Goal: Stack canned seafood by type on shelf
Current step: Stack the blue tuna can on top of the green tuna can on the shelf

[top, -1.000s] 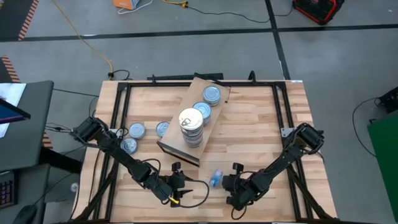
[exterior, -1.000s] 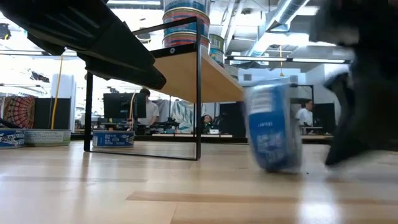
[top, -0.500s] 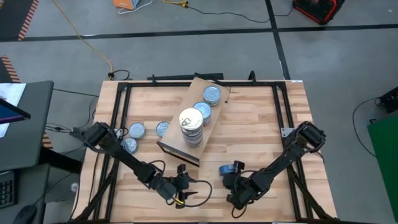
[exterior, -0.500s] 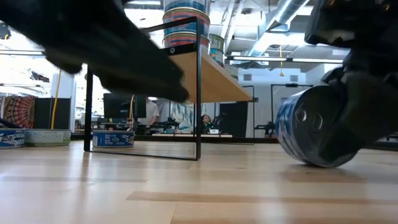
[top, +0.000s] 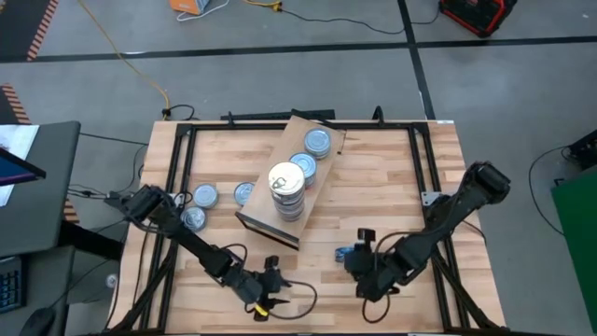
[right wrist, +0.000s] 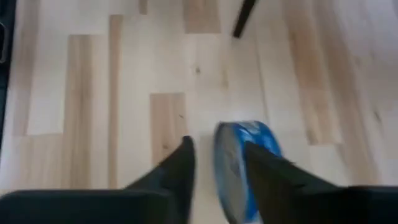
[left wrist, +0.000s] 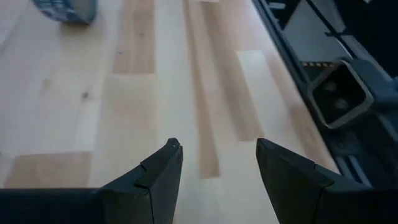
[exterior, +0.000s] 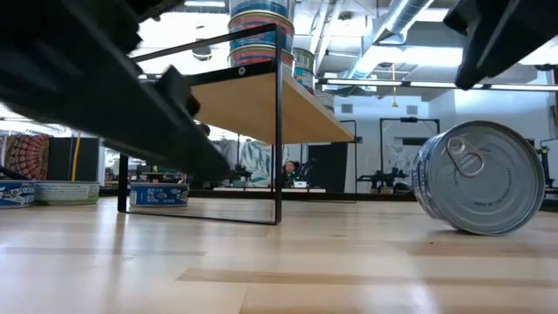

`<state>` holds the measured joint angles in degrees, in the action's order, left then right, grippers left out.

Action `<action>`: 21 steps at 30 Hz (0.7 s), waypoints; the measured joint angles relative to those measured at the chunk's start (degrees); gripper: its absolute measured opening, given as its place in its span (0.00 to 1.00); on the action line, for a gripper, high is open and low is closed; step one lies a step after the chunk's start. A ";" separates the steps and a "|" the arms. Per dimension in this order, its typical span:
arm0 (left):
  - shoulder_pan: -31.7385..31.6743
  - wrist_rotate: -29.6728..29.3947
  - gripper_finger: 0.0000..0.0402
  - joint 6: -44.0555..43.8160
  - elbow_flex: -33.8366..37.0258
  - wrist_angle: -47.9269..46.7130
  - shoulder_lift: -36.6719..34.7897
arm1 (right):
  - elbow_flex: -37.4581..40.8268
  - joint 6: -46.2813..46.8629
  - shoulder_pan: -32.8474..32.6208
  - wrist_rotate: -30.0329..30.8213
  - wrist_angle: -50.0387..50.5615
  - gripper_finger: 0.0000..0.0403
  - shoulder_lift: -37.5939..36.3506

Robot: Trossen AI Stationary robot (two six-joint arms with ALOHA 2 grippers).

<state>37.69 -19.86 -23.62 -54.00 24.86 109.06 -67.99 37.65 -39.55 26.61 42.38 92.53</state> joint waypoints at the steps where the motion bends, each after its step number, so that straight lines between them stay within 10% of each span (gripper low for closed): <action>1: 0.44 -0.28 0.50 0.24 0.00 -0.03 0.00 | 0.00 -0.02 0.27 0.00 1.09 0.53 -0.72; 9: 2.12 -1.98 0.50 0.59 0.00 -1.95 0.00 | 0.00 -0.66 7.06 -7.60 4.11 0.87 0.63; 21: 6.46 -14.88 0.50 2.73 -0.02 -13.77 -7.82 | 0.02 -7.10 12.05 -16.12 3.80 0.74 6.94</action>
<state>44.15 -34.74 -20.88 -54.02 11.09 101.23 -67.96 30.55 -27.51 10.49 46.18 99.47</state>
